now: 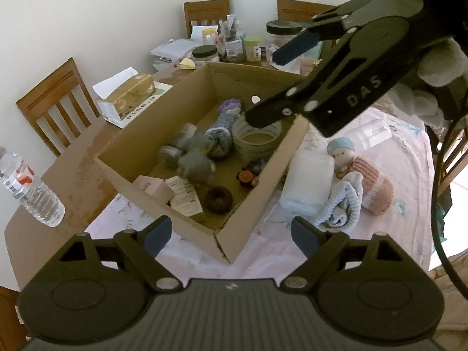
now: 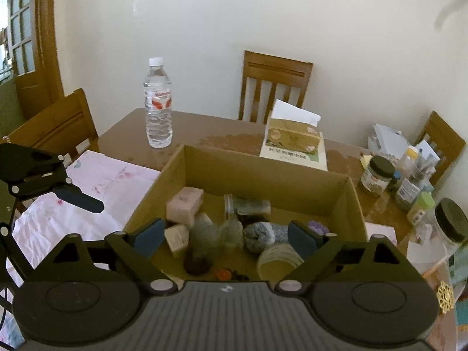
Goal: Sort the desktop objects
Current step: 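Move both tools back toward the remaining table items, then grasp the white knitted sock roll with the left gripper while the right grasps the clear plastic jar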
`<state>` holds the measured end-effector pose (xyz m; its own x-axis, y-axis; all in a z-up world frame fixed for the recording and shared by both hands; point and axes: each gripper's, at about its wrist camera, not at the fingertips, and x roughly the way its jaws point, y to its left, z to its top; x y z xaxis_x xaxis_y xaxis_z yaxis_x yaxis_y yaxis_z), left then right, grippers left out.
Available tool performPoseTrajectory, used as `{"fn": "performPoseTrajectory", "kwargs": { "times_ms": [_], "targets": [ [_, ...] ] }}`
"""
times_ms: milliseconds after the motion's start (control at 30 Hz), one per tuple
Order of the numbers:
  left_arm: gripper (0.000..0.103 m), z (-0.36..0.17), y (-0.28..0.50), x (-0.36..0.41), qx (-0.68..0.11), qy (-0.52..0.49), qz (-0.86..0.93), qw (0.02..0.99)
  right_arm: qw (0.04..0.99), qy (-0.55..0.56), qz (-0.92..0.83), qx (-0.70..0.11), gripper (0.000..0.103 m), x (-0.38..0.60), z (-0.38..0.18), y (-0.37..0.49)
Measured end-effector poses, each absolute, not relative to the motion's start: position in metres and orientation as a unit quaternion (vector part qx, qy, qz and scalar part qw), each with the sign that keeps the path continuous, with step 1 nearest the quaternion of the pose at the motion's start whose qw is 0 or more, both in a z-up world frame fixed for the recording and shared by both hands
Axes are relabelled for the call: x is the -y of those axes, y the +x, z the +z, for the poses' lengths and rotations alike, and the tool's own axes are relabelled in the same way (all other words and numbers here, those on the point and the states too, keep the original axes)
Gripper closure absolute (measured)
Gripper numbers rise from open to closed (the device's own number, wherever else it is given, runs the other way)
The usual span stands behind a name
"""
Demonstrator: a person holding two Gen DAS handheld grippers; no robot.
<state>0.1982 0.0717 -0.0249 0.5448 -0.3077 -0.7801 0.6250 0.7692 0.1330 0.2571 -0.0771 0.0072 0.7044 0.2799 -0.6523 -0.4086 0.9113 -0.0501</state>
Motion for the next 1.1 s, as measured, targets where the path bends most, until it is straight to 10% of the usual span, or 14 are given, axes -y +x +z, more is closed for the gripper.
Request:
{"fn": "performPoseTrajectory", "kwargs": {
  "times_ms": [1100],
  "targets": [
    [0.013,-0.051,0.164,-0.009,-0.401,0.184,-0.346,0.828,0.925,0.002,0.024,-0.379,0.000,0.153,-0.041,0.143]
  ]
}}
